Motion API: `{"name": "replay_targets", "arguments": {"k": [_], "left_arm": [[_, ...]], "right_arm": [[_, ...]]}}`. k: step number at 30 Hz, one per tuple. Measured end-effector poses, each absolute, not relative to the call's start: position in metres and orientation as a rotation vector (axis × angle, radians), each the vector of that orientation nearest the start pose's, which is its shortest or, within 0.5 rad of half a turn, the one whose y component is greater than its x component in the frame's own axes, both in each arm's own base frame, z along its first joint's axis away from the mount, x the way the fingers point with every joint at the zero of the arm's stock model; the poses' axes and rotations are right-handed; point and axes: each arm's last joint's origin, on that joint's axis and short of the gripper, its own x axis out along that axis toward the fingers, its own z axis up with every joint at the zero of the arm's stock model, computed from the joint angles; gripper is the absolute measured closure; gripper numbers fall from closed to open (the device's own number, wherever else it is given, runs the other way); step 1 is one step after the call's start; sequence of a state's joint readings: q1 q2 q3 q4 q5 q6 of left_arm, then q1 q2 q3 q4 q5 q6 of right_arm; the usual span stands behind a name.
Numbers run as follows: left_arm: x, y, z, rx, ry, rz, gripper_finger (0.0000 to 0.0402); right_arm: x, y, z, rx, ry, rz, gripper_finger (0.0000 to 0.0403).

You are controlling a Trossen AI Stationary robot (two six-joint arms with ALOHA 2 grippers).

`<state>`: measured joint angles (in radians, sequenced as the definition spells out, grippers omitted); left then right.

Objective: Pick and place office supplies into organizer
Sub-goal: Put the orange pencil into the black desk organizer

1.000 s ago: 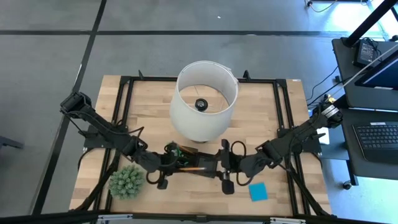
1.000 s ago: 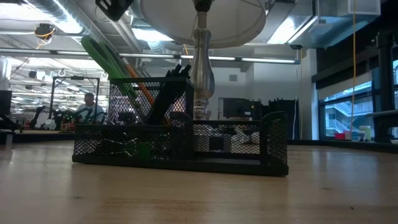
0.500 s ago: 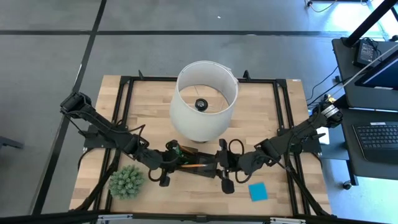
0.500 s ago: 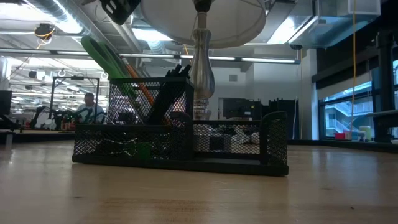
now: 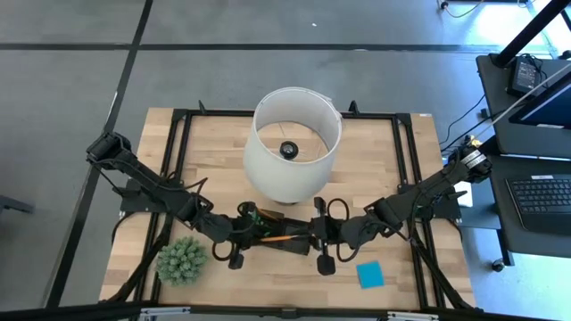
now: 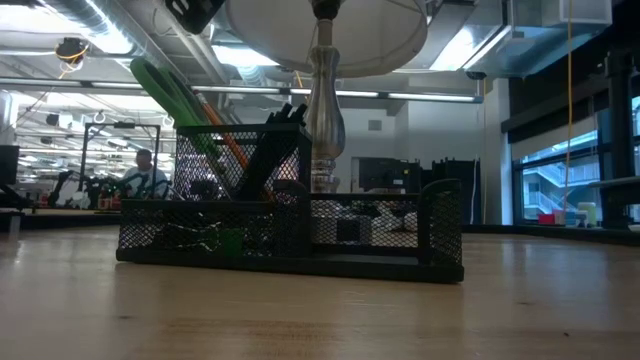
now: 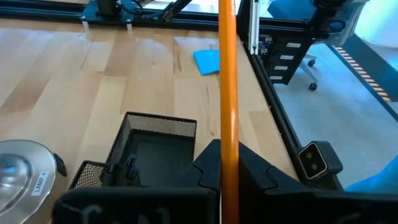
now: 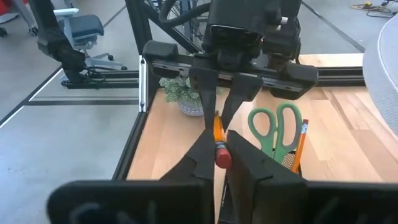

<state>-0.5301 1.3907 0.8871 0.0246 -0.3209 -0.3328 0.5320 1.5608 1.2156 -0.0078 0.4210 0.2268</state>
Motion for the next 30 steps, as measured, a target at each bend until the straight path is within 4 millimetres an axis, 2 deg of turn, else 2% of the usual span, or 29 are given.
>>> {"name": "replay_targets", "arguments": {"k": [11,17,23,30], "left_arm": [[0.264,-0.144,0.254,-0.12,0.459,-0.132,0.0379],[0.264,-0.145,0.253,-0.105,0.477,-0.179,0.0334],[0.264,-0.142,0.253,-0.063,0.459,-0.107,0.0286],[0.257,-0.138,0.259,-0.049,0.479,-0.1,0.0268]], "right_arm": [[0.313,0.171,0.308,0.063,0.33,0.073,0.0378],[0.312,0.171,0.305,0.073,0.362,0.076,0.0378],[0.311,0.168,0.301,0.057,0.399,0.052,0.0378],[0.313,0.159,0.295,0.051,0.46,0.005,0.0378]]}}
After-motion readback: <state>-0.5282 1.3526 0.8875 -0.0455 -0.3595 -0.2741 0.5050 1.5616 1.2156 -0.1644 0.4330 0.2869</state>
